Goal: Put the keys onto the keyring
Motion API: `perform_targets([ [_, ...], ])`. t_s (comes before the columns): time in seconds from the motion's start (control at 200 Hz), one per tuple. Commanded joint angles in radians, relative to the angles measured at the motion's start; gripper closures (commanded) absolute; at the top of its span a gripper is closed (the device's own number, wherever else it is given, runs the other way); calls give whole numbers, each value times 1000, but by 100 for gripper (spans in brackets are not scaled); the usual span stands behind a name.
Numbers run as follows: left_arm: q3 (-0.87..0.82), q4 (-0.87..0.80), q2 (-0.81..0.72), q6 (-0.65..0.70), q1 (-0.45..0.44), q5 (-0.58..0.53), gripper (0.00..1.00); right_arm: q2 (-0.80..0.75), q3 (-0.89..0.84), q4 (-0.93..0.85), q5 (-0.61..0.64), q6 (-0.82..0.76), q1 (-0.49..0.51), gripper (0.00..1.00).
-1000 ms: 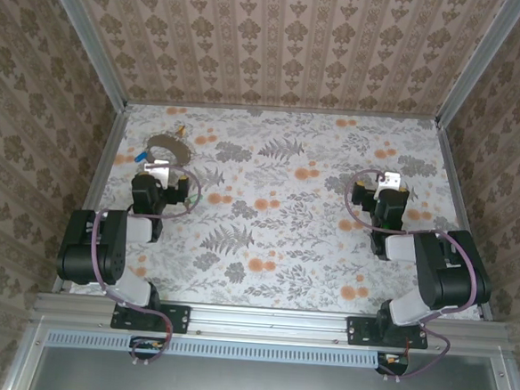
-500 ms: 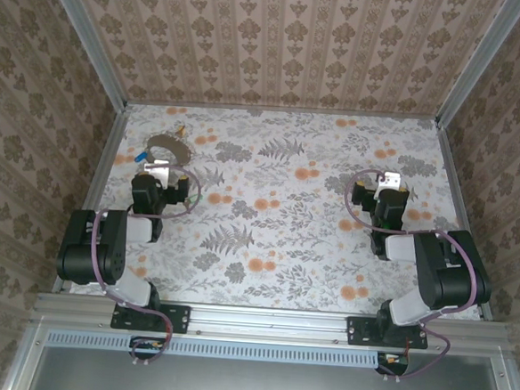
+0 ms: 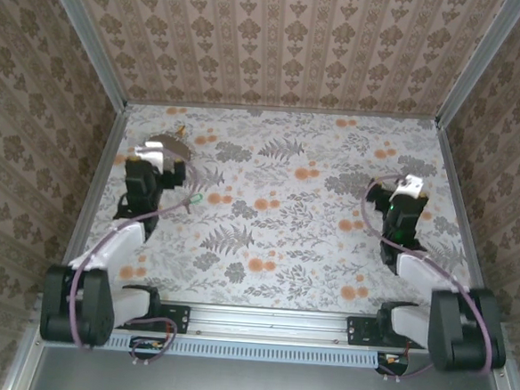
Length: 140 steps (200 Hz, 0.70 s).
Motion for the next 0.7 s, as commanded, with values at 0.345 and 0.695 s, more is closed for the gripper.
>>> perform_targets([
  [0.345, 633, -599, 438, -376, 169, 314, 0, -102, 358, -868, 199, 462, -29, 0],
  [0.695, 865, -644, 867, -237, 150, 456, 0, -51, 275, -883, -40, 533, 13, 0],
])
